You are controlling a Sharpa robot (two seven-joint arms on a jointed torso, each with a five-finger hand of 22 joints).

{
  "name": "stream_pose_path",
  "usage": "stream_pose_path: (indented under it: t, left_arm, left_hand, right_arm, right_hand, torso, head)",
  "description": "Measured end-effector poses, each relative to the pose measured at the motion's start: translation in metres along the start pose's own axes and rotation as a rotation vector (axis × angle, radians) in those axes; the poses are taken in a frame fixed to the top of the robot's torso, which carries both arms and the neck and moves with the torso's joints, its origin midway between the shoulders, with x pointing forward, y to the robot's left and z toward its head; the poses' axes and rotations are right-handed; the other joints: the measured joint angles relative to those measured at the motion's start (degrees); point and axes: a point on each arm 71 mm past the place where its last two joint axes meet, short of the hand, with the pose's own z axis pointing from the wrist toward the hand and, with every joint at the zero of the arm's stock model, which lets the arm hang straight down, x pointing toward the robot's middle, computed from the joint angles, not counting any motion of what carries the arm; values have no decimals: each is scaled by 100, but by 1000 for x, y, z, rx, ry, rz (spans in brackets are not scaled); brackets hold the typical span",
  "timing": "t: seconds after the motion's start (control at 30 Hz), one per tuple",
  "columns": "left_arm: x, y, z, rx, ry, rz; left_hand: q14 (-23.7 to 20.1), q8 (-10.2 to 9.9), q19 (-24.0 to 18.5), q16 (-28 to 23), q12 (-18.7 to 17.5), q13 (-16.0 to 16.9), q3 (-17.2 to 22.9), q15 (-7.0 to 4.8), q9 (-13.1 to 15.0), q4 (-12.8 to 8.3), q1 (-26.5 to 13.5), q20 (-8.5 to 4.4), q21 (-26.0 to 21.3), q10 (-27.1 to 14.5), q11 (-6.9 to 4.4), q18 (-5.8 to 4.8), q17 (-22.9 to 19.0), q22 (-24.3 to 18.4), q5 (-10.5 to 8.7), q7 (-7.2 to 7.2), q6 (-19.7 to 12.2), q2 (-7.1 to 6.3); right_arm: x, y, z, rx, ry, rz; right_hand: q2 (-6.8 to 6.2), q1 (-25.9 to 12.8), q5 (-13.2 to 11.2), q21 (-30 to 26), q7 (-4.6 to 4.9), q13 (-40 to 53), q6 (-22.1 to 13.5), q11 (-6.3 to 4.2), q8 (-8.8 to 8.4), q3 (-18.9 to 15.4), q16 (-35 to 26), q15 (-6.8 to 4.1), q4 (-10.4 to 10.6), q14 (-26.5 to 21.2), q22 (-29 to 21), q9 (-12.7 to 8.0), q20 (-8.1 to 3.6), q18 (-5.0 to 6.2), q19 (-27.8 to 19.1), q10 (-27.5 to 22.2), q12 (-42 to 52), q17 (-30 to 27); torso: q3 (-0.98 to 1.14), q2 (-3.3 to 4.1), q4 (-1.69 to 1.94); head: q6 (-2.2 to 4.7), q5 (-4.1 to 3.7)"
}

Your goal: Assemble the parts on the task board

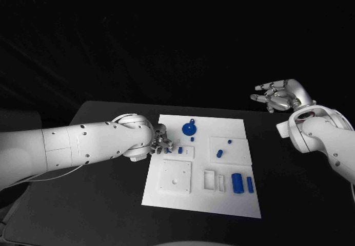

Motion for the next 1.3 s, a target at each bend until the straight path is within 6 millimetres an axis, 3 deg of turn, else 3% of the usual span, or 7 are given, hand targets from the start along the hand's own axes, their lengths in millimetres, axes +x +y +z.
stream_pose_path:
  t: [0.17,0.23,0.6,0.67,1.3]
  left_arm:
    - [1,-2,0,4,11,10]
    - [1,-2,0,4,14,13]
    - [0,-4,-1,7,25,31]
    - [0,-4,-1,6,26,33]
    - [-9,-8,7,-10,52,47]
  left_hand:
    - [0,0,-20,0,23,3,-1,1,12,0,1,20,26,0,0,0,20,0,48,0,0,1]
    - [-1,0,-20,23,28,12,-1,1,11,-1,3,20,26,0,0,82,30,1,76,0,0,-1]
    - [44,-5,-20,49,124,70,14,-2,75,14,31,102,92,8,9,86,104,4,175,0,1,-28]
    - [44,-5,-42,49,128,82,17,-2,101,17,31,124,132,8,9,176,114,4,175,0,1,-28]
    - [54,39,-51,49,128,86,16,9,171,16,29,132,136,9,9,175,113,2,175,18,20,-29]
  right_arm:
    - [1,0,0,1,1,0]
    - [1,-1,0,2,1,0]
    - [2,-1,1,4,3,-1]
    - [2,-1,1,3,3,-1]
    - [5,-1,2,4,7,-1]
  right_hand:
    - [-23,-23,23,0,0,0,0,0,0,0,0,0,0,0,0,0,0,0,0,0,0,0]
    - [-23,-23,23,0,0,0,0,0,0,0,0,0,0,0,0,0,0,0,0,0,0,0]
    - [-23,-23,23,0,0,1,0,0,0,0,0,0,0,0,0,0,0,0,0,0,0,0]
    - [-23,-23,23,0,0,1,0,0,0,0,0,0,0,0,0,0,0,0,0,0,0,0]
    - [-23,-23,22,0,0,1,0,0,0,40,0,0,-40,0,0,1,0,0,0,0,0,1]
  torso:
    - [1,0,0]
    - [2,0,2]
    - [1,1,1]
    - [0,1,1]
    - [1,3,-4]
  head:
    - [-4,4]
    - [-7,5]
    - [-5,24]
    - [-1,25]
    - [25,37]
